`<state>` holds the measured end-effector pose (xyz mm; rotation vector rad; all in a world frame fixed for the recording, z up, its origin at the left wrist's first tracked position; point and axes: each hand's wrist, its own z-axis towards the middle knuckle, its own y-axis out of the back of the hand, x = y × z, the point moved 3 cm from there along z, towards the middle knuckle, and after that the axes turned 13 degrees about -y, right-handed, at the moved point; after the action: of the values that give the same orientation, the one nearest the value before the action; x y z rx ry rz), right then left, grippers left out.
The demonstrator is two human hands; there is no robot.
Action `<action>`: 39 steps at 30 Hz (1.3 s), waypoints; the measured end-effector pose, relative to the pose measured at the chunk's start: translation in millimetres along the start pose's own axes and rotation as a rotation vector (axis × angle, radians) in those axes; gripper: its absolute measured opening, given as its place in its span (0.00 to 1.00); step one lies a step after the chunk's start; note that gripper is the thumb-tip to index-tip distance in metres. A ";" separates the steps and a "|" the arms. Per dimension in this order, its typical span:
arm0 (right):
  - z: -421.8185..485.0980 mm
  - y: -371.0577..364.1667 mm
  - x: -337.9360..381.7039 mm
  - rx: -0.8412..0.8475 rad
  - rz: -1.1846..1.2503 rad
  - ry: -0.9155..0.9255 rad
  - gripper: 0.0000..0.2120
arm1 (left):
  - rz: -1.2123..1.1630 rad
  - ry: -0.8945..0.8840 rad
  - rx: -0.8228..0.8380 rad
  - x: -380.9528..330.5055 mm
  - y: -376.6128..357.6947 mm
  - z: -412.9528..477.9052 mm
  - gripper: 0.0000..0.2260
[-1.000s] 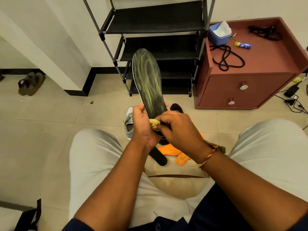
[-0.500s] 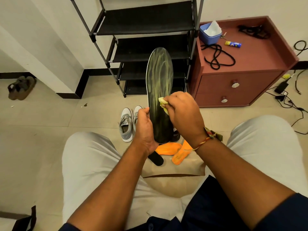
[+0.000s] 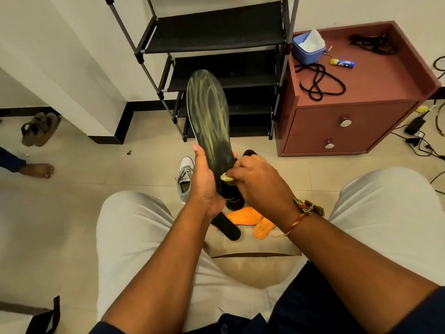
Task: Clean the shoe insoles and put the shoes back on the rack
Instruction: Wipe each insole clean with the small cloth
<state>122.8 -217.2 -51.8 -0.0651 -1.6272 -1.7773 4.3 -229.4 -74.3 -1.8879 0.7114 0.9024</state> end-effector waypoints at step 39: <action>16.8 26.3 -13.9 -0.217 0.219 -0.140 0.06 | -0.083 0.212 0.202 23.9 -16.5 -18.9 0.39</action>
<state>140.0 -194.6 -32.8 -0.4600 -1.4536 -1.8024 36.2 -241.9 -79.7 -1.8329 0.8125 0.5603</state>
